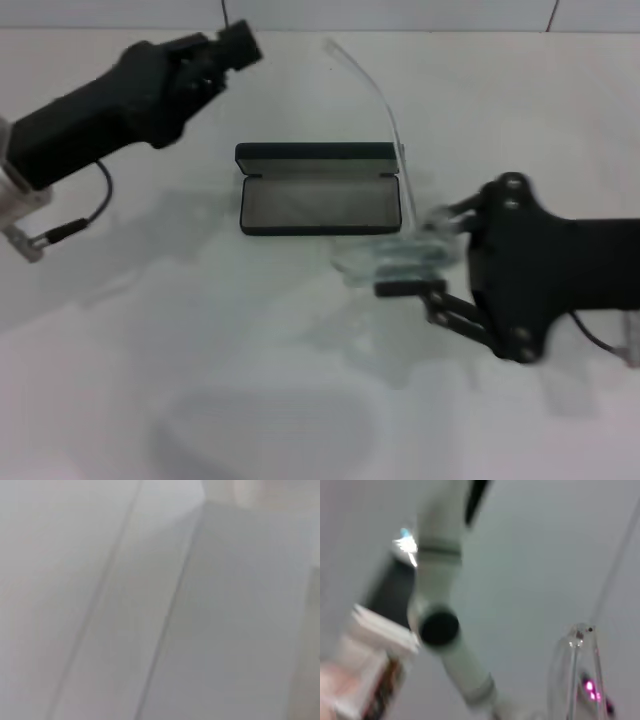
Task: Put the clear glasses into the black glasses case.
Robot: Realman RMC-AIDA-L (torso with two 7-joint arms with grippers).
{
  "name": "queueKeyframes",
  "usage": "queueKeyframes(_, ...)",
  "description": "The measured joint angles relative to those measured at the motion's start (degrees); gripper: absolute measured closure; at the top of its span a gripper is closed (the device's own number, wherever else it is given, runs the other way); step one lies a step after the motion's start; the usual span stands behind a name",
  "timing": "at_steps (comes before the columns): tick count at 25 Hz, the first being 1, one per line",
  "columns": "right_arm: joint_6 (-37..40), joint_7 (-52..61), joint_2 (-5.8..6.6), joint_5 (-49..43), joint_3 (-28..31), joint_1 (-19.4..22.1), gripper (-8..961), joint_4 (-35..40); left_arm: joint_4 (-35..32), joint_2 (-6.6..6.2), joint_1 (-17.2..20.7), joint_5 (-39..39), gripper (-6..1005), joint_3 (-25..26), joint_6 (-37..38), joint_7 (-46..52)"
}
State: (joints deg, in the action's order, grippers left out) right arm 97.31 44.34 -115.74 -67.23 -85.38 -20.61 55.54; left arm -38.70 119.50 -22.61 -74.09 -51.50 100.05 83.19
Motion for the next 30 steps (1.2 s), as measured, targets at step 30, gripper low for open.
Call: queueKeyframes(30,0.91,7.62,-0.16,3.82,-6.63,-8.94,823,-4.91,4.97,0.30,-5.51,-0.03,935,-12.77,3.65,-13.84)
